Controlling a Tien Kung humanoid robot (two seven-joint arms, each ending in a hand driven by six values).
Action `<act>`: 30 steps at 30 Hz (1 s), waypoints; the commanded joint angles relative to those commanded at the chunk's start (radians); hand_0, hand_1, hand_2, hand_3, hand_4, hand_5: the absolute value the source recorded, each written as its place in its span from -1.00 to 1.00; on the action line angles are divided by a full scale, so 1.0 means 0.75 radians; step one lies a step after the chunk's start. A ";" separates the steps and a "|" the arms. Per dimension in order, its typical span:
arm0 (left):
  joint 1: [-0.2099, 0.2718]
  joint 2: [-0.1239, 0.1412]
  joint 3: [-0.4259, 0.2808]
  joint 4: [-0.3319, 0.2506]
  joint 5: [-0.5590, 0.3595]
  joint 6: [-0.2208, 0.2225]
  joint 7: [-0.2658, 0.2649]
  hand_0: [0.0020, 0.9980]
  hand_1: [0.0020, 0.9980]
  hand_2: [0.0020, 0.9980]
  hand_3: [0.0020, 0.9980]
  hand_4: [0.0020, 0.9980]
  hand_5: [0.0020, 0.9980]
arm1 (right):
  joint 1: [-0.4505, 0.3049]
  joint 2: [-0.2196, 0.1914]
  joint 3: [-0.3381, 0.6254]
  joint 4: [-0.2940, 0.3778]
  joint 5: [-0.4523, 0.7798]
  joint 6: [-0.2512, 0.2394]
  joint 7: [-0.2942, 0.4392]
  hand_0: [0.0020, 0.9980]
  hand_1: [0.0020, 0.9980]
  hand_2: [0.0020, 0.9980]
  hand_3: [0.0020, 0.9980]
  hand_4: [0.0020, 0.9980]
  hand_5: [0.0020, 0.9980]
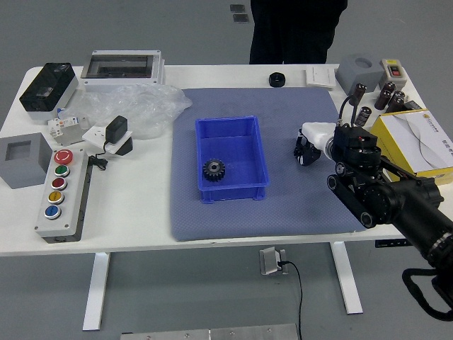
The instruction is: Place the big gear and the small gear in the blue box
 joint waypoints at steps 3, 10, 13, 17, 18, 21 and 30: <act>0.000 0.000 -0.001 0.000 0.002 0.000 0.000 0.59 0.53 0.51 0.38 -0.08 -0.66 | 0.001 0.000 0.002 0.000 0.000 -0.006 0.000 0.31 -0.04 -0.05 0.05 0.24 -0.74; 0.000 0.001 -0.001 0.000 0.002 -0.001 0.000 0.59 0.53 0.51 0.38 -0.08 -0.66 | 0.002 -0.005 0.014 -0.001 -0.002 -0.018 0.000 0.31 -0.05 -0.07 0.01 0.22 -0.76; 0.000 0.001 -0.002 0.000 0.003 -0.001 0.000 0.59 0.53 0.51 0.38 -0.08 -0.66 | 0.003 -0.007 0.019 0.001 -0.002 -0.022 0.000 0.31 -0.05 -0.07 0.01 0.22 -0.76; -0.001 0.001 -0.002 0.000 0.003 0.000 0.000 0.59 0.53 0.51 0.38 -0.08 -0.66 | 0.003 -0.011 0.025 0.006 -0.003 -0.026 -0.002 0.30 -0.05 -0.08 -0.02 0.20 -0.76; -0.001 0.001 -0.002 0.000 0.003 0.000 0.000 0.59 0.53 0.51 0.38 -0.08 -0.66 | 0.003 -0.011 0.026 0.007 -0.004 -0.026 -0.002 0.30 -0.05 -0.08 -0.02 0.20 -0.76; 0.000 0.002 -0.003 0.000 0.002 0.000 0.000 0.59 0.53 0.51 0.38 -0.08 -0.66 | 0.000 -0.016 0.035 0.015 -0.006 -0.026 -0.003 0.30 -0.06 -0.09 -0.05 0.20 -0.76; -0.001 0.009 -0.005 0.000 -0.003 0.002 -0.003 0.59 0.53 0.51 0.38 -0.08 -0.66 | -0.017 -0.064 0.119 0.123 -0.044 -0.012 -0.019 0.30 -0.06 -0.09 -0.05 0.19 -0.77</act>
